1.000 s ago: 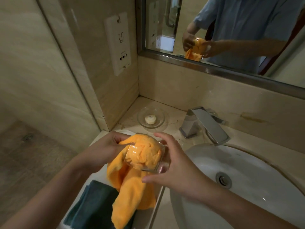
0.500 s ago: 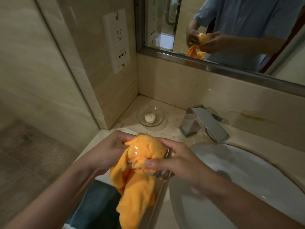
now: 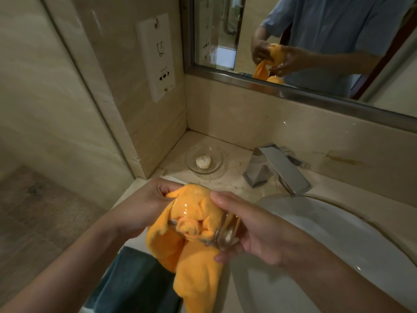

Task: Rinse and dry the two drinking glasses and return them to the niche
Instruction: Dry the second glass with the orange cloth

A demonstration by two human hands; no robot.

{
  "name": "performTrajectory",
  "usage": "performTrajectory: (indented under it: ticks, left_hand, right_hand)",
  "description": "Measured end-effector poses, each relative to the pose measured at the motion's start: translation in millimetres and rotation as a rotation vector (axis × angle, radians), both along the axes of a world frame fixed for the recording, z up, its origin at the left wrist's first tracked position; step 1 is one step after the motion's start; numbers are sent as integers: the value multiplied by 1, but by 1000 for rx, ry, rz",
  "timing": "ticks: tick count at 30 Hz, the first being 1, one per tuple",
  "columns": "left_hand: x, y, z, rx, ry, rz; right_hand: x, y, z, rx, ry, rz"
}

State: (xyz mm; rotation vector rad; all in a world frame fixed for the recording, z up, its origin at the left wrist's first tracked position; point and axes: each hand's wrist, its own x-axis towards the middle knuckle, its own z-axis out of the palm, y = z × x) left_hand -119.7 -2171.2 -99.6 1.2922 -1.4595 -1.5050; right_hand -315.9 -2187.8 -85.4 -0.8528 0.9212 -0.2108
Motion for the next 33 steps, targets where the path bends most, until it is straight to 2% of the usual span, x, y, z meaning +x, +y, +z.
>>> performTrajectory:
  ticks: [2, 7, 9, 12, 15, 18, 24, 26, 28, 30, 33]
  left_hand:
    - [2, -1, 1, 29, 26, 31]
    - [-1, -2, 3, 52, 103, 51]
    - [-4, -4, 4, 43, 122, 35]
    - [-2, -6, 4, 38, 109, 0]
    - [0, -8, 1, 26, 102, 18]
    - [0, -8, 5, -15, 139, 6]
    - [3, -10, 4, -43, 25, -37]
    - [6, -12, 2, -34, -7, -36]
    - [7, -13, 0, -21, -24, -35]
    - [8, -12, 0, -3, -36, -29]
    - [9, -12, -1, 38, -22, -27]
  right_hand:
    - [0, 8, 0, -200, 37, -74]
    - [-2, 24, -2, -880, 278, -7]
    - [-2, 22, -4, -1016, 363, -8]
    - [1, 20, -6, -922, 308, -64]
    - [7, 18, -6, -609, 167, -183]
    - [11, 14, -7, -267, 59, -211]
    - [11, 14, -12, 241, -51, -166]
    - [11, 16, -16, 329, -85, -158]
    - [12, 16, -18, 319, -113, -161]
    - [12, 16, -22, 182, -91, -191]
    - [11, 20, -24, -297, 68, -175]
